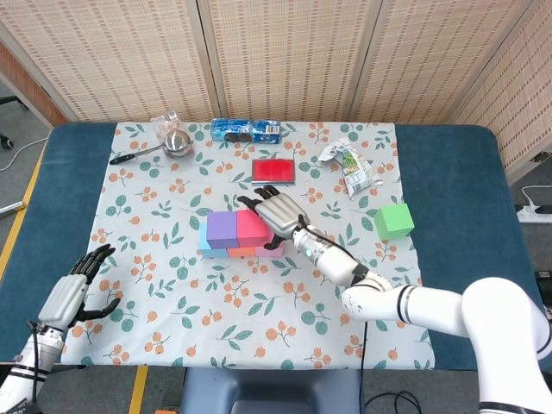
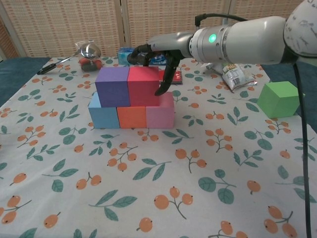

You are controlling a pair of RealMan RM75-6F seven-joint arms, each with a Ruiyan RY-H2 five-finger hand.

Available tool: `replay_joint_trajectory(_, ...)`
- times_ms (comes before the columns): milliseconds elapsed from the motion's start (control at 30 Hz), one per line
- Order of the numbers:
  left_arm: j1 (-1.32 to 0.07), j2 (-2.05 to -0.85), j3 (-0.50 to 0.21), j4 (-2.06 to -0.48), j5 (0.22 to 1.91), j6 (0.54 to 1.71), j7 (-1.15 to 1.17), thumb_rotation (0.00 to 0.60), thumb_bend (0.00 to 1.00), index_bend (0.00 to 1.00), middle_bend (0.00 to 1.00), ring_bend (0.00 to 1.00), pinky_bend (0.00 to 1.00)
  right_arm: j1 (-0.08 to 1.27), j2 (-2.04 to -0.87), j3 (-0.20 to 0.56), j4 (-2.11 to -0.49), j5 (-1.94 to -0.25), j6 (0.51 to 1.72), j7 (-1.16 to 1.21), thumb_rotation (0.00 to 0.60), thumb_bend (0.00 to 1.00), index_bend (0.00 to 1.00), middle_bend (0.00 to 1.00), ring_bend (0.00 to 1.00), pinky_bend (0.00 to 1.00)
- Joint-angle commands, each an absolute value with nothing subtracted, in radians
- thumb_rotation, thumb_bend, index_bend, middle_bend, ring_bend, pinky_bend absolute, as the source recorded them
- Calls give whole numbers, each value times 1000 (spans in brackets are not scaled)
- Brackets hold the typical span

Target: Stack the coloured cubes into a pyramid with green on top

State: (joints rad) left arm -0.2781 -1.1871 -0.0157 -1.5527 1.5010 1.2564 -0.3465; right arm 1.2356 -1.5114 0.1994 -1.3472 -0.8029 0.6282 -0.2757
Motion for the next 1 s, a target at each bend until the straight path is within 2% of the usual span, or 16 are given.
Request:
replay_joint_trajectory(33,-278,-1188,-15,-1552,1501,1256,-347,600,311,54,0,0,95,1237,-1509,199,-1352,-798,629,-277,600,67,0,236,4,0)
replay_joint_trajectory(500,-290,-1188,-18,-1544,1503,1243,-352,600,310,53,0,0,94,1239,-1493,196,-1376,-773,630,-277,600,67,0,249,5,0)
replay_joint_trajectory(633,-332,-1180,-29,-1531,1514,1195,-366,600,311,53,0,0,93,1231,-1475,200,-1397,-775,644,-272,600,67,0,238,3,0)
replay_joint_trajectory(767,-373,-1177,-46,-1521,1521,1160,-368,600,310,53,0,0,91,1206,-1426,210,-1445,-786,666,-251,600,67,0,178,0,0)
replay_joint_trajectory(1000,-452,-1190,-77,-1508,1501,1075,-317,600,309,53,0,0,76,1158,-1358,217,-1469,-812,686,-205,600,67,0,168,0,0)
